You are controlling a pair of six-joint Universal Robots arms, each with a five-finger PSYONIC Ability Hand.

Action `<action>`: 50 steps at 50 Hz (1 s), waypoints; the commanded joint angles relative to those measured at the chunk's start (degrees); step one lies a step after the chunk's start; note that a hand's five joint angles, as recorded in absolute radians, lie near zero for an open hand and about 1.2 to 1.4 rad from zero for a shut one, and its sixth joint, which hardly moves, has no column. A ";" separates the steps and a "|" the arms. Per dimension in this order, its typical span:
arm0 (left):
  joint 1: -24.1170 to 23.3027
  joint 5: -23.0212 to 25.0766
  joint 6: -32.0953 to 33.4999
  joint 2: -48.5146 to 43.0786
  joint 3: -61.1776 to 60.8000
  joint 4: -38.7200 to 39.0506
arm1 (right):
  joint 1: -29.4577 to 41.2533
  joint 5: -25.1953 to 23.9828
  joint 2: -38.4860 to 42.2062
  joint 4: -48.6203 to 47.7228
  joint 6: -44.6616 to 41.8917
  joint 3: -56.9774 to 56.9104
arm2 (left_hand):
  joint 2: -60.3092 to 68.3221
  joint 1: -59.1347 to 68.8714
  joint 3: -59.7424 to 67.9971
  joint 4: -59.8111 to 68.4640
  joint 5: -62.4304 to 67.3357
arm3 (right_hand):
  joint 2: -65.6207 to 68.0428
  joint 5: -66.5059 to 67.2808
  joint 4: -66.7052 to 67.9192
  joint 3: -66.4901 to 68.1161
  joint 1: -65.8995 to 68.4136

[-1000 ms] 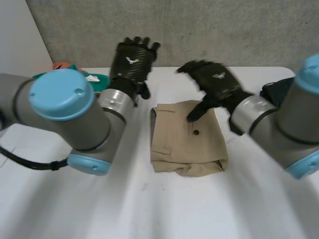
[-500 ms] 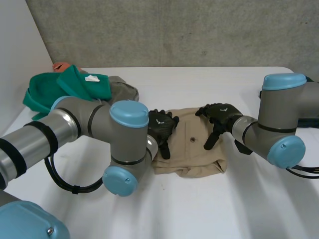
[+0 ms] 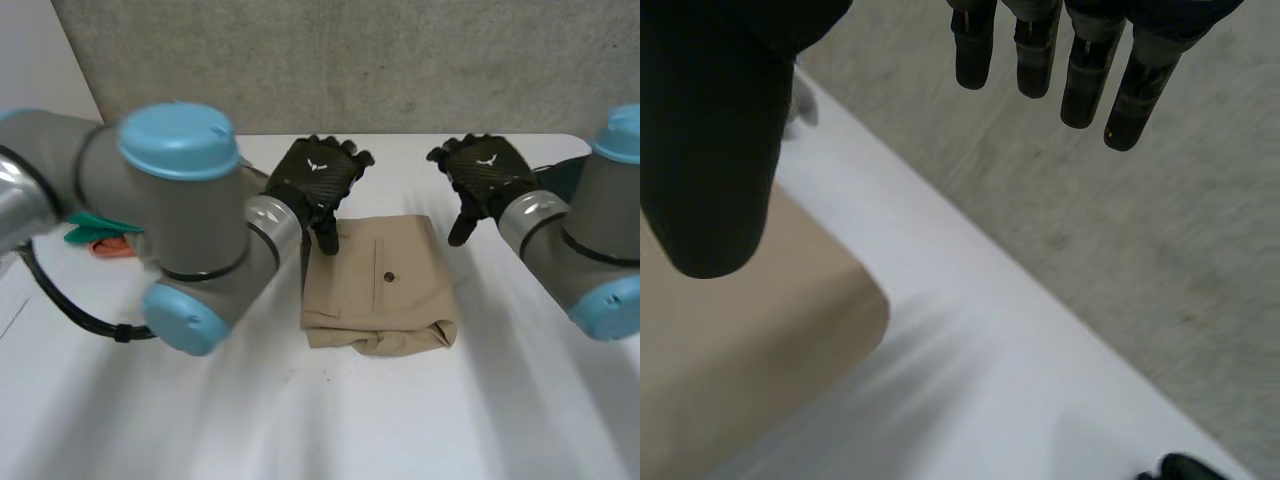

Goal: Fold the laundry.

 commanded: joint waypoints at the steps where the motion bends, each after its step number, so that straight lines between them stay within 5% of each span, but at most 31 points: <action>1: 4.23 20.28 -2.43 10.87 -11.82 -0.51 | 0.12 -1.02 -12.07 -7.91 -0.42 21.43 | 0.02 0.64 -0.38 0.05 -0.90 | -2.16 -3.28 -3.46 -1.70 1.18; 8: 8.02 30.58 -2.96 14.83 -18.68 -0.60 | 0.47 -7.34 -11.82 -12.03 -0.60 32.35 | 0.02 0.65 -0.38 0.06 -0.90 | -2.16 -3.28 -3.46 -1.70 1.18; 13: 8.19 30.68 -3.57 15.01 -19.04 -0.60 | 1.35 -9.11 -8.05 -19.94 -0.69 35.79 | 0.02 0.65 -0.38 0.06 -0.90 | -2.16 -3.28 -3.46 -1.70 1.18; 22: 8.11 30.76 -4.63 15.01 -19.21 -0.43 | 5.39 -4.11 2.67 -27.76 -6.39 31.15 | -0.15 0.48 -0.54 -0.11 -1.07 | -2.16 -3.28 -3.46 -1.70 1.18; 41: 8.02 30.76 -4.72 15.10 -19.39 -0.34 | 7.06 -2.16 11.91 -29.71 -8.33 17.78 | -0.49 0.14 -0.88 -0.45 -1.40 | 2.45 1.33 1.16 2.92 5.80; 47: 7.93 30.76 -4.72 15.18 -19.39 -0.43 | 7.15 -2.07 13.40 -29.62 -8.25 14.70 | -0.49 0.14 -0.88 -0.45 -1.40 | 21.10 19.98 19.80 21.57 24.45; 50: 7.93 30.76 -4.72 15.36 -19.39 -0.43 | 7.06 -2.07 15.16 -29.36 -8.25 12.33 | -0.49 0.14 -0.88 -0.45 -1.40 | 42.78 41.66 41.48 43.24 46.12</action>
